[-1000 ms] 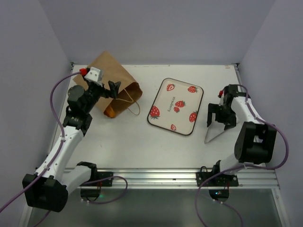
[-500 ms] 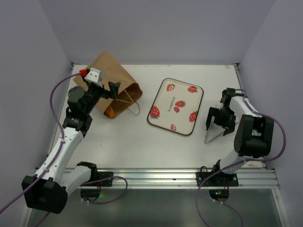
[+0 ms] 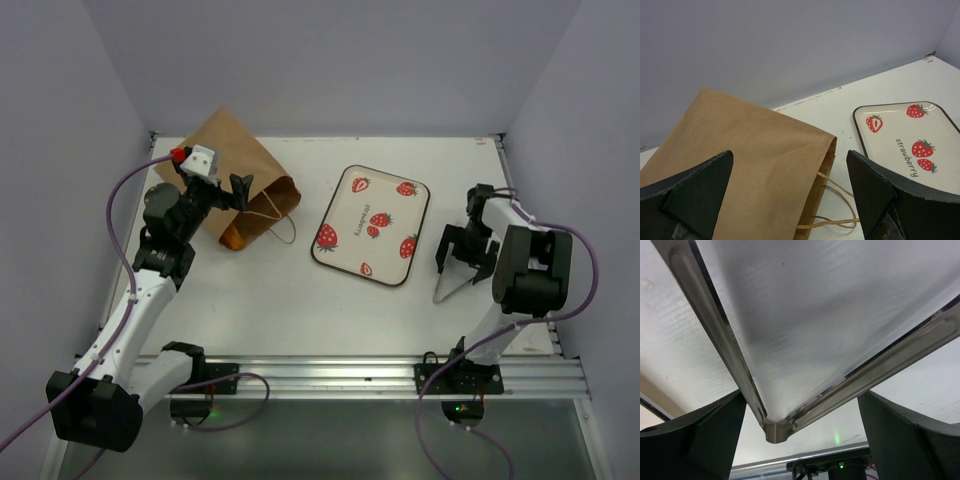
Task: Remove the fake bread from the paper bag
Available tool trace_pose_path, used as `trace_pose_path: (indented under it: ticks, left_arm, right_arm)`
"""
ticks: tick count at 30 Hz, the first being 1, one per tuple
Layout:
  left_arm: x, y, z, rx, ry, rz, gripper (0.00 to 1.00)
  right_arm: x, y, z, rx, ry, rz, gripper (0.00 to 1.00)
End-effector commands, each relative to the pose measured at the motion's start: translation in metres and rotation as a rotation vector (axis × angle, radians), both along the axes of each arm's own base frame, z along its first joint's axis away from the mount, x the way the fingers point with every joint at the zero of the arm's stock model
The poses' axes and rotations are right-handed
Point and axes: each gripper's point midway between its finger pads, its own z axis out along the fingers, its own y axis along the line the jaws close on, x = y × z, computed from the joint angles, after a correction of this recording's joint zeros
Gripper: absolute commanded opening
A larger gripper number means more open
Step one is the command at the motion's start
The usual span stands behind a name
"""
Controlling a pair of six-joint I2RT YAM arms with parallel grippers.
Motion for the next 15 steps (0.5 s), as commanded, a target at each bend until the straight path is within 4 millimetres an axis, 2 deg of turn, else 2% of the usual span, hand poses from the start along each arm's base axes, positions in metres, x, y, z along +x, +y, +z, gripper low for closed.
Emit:
trace_pose_path:
  ticks: [1,5,8,9,15]
  left_arm:
    - [-0.003,0.000,0.008,0.015,-0.034,0.002,1.00]
    - [-0.003,0.000,0.008,0.014,-0.035,-0.001,1.00]
    - [-0.003,0.000,0.008,0.016,-0.038,-0.001,1.00]
    - [-0.004,0.000,0.008,0.016,-0.038,-0.001,1.00]
    - [-0.005,0.000,0.010,0.014,-0.045,-0.002,1.00]
  right_arm:
    - [0.021,-0.016,0.001,-0.078,-0.053,-0.029,0.97]
    - [0.027,-0.031,-0.008,-0.142,-0.059,0.026,0.94]
    - [0.033,-0.029,-0.014,-0.107,-0.037,0.043,0.86]
    - [0.038,-0.029,-0.013,-0.099,-0.042,0.052,0.80]
    - [0.059,-0.047,-0.007,-0.153,-0.074,0.214,0.74]
